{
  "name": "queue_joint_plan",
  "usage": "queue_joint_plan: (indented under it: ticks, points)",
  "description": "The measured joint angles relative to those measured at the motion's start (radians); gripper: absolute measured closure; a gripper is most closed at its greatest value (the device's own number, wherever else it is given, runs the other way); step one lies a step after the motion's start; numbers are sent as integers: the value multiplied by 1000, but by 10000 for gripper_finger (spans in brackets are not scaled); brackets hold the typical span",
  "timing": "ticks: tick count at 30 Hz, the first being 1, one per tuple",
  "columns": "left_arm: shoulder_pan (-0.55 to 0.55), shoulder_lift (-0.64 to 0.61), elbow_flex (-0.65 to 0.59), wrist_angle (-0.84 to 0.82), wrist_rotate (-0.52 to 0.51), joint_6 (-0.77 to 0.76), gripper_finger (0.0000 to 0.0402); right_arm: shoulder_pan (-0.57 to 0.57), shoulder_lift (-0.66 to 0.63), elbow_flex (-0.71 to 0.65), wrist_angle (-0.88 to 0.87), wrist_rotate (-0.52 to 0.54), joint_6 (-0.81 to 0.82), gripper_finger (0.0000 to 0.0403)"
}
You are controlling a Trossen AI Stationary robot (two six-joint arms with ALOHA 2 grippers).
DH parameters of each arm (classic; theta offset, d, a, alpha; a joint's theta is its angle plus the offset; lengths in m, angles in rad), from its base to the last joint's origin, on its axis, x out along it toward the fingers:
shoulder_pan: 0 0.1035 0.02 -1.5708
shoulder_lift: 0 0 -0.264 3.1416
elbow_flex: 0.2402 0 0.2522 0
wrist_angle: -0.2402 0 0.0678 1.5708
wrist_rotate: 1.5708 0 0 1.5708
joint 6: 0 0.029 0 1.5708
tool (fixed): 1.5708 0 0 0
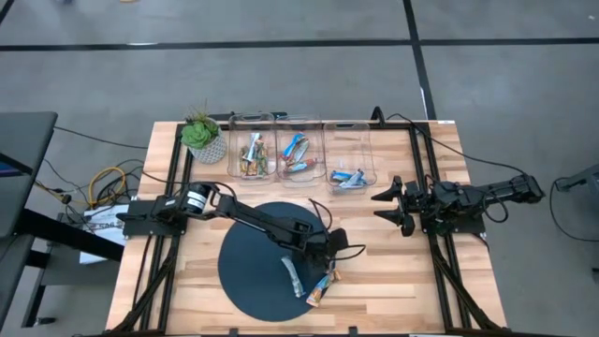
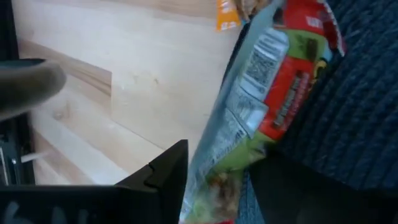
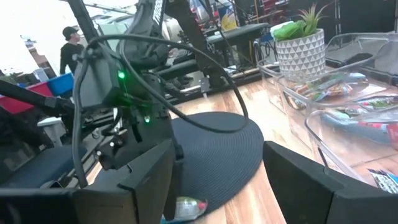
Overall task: Pick and place Granola Bars by type
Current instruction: Put the red granola bar into the center transparent bin
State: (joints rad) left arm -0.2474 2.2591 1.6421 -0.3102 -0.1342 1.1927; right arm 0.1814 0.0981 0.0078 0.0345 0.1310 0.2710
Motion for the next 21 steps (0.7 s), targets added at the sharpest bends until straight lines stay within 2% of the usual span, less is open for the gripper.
queue_joint_plan:
  ticks: [5, 13, 17, 21]
  points:
    - [2, 1, 0, -8, -24, -15, 290, 0, -1, 0, 1, 0, 0, 159]
    - [2, 1, 0, -20, -59, -125, 370, 0, 0, 0, 1, 0, 0, 159]
    - [3, -15, 0, -28, -124, -213, 388, 0, 0, 0, 1, 0, 0, 159]
    - [17, -64, 0, -24, -134, -319, 387, 0, 0, 0, 1, 0, 0, 159]
